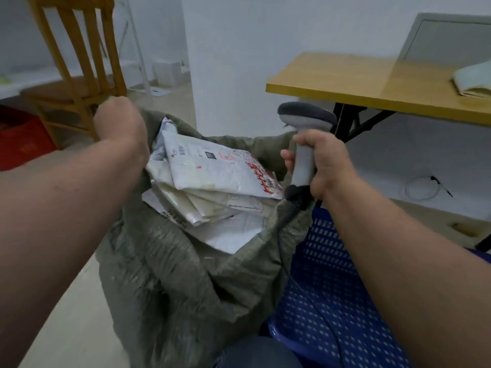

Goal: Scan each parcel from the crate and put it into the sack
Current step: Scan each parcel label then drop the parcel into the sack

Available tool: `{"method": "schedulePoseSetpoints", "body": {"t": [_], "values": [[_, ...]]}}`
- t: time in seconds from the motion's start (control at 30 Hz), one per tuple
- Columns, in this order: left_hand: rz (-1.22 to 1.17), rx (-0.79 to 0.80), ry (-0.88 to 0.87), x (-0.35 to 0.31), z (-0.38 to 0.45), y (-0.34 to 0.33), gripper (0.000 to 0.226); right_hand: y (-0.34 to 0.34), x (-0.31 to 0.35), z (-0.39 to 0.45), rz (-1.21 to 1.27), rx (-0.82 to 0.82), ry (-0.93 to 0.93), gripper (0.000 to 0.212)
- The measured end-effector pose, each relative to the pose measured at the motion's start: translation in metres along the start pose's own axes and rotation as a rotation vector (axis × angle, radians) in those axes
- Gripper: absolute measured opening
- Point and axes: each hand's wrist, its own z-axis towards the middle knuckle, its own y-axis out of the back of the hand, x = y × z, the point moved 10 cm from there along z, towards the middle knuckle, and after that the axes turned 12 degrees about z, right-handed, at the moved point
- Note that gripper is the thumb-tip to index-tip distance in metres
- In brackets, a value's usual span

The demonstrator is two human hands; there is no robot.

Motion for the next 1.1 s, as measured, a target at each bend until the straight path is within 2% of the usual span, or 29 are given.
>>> {"method": "schedulePoseSetpoints", "body": {"t": [0.13, 0.2, 0.3, 0.37, 0.43, 0.5, 0.57, 0.67, 0.73, 0.9, 1.1], "values": [[-0.131, 0.083, -0.069, 0.004, -0.04, -0.018, 0.005, 0.043, -0.021, -0.004, -0.152, -0.103, -0.091, 0.015], [-0.257, 0.043, -0.025, 0.013, -0.049, -0.018, 0.022, 0.055, -0.025, -0.003, -0.196, -0.137, -0.12, 0.017], [-0.148, 0.016, -0.063, 0.01, -0.043, -0.003, 0.023, 0.068, -0.013, -0.002, -0.232, -0.199, -0.05, 0.015], [0.05, -0.02, -0.096, 0.006, -0.046, 0.004, 0.037, 0.08, -0.009, -0.006, -0.285, -0.241, -0.032, 0.017], [0.207, 0.007, -0.184, -0.005, -0.063, 0.003, 0.036, 0.089, -0.014, -0.013, -0.414, -0.245, -0.107, 0.023], [0.287, 0.044, -0.194, -0.012, -0.081, -0.004, 0.028, 0.094, -0.016, -0.02, -0.534, -0.247, -0.189, 0.032], [0.349, -0.062, -0.204, -0.027, -0.094, 0.01, 0.028, 0.092, -0.009, -0.024, -0.563, -0.232, -0.202, 0.033], [0.179, -0.135, -0.209, -0.055, -0.112, 0.026, 0.047, 0.085, 0.013, -0.028, -0.579, -0.215, -0.159, 0.031], [0.107, -0.12, -0.272, -0.086, -0.131, 0.024, 0.052, 0.078, 0.032, -0.03, -0.578, -0.198, -0.121, 0.032], [-0.082, -0.063, -0.397, -0.162, -0.164, 0.005, 0.047, 0.056, 0.096, -0.028, -0.468, -0.123, -0.041, 0.023], [-0.163, -0.031, -0.52, -0.247, -0.197, -0.017, 0.041, 0.054, 0.192, -0.001, -0.377, -0.092, 0.097, 0.037]]}}
